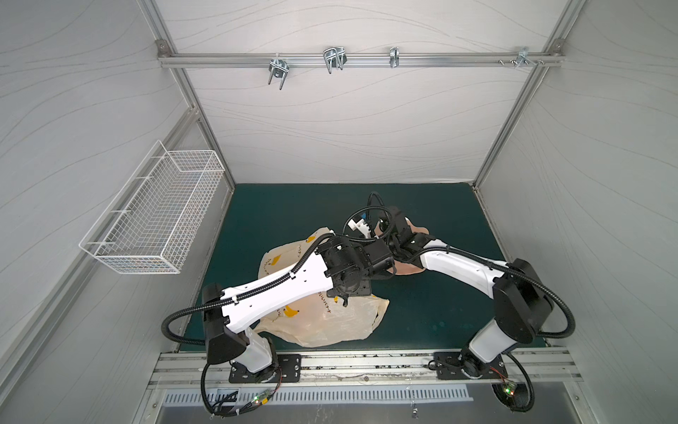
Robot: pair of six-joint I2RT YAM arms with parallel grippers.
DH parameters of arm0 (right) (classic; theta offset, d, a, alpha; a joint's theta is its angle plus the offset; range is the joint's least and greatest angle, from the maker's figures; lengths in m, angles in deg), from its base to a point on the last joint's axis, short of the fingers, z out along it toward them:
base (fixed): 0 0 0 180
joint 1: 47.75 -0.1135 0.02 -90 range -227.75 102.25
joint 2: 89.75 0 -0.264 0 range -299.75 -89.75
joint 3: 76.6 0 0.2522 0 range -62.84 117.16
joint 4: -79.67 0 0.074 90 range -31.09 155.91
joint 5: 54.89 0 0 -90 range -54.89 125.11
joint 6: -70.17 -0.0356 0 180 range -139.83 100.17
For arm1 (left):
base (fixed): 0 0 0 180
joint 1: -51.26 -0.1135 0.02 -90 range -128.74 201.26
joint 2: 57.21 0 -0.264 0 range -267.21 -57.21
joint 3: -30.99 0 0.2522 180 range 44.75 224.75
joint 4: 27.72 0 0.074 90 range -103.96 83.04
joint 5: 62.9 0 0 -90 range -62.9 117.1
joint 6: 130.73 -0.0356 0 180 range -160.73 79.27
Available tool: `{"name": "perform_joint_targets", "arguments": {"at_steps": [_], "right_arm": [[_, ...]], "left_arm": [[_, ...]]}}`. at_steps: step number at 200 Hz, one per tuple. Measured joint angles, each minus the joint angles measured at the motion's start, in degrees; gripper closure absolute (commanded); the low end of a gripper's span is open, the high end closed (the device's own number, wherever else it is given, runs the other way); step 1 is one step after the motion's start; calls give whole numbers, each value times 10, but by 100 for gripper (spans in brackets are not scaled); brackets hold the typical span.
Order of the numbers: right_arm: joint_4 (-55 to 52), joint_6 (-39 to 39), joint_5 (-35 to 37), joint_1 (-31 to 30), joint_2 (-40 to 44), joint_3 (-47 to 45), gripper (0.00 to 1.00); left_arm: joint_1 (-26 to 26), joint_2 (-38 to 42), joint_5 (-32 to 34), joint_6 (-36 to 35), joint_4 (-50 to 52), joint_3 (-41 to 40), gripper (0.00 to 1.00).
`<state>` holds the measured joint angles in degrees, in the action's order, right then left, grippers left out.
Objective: Place the fruits into the plastic bag
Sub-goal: Open the plastic bag at the center of the table.
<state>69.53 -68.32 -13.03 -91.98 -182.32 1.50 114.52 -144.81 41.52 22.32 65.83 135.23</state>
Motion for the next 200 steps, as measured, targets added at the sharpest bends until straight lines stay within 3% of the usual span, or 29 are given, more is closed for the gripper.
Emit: {"name": "perform_joint_targets", "arguments": {"at_steps": [40, 84, 109, 158, 200], "right_arm": [[7, -13, -5, 0, -3, 0, 100], [26, -32, -10, 2, -5, 0, 100], [35, -43, -15, 2, -9, 0, 100], [41, -48, -19, 4, -11, 0, 100], [31, -45, -14, 10, -11, 0, 100]], "left_arm": [[0, -6, 30, 13, -2, -22, 18], [0, -14, 55, 20, -19, -81, 22], [-5, -12, 72, 21, -24, -103, 40], [-23, 34, 92, 7, -31, -129, 100], [-27, 97, 88, -9, -27, -137, 100]]}}
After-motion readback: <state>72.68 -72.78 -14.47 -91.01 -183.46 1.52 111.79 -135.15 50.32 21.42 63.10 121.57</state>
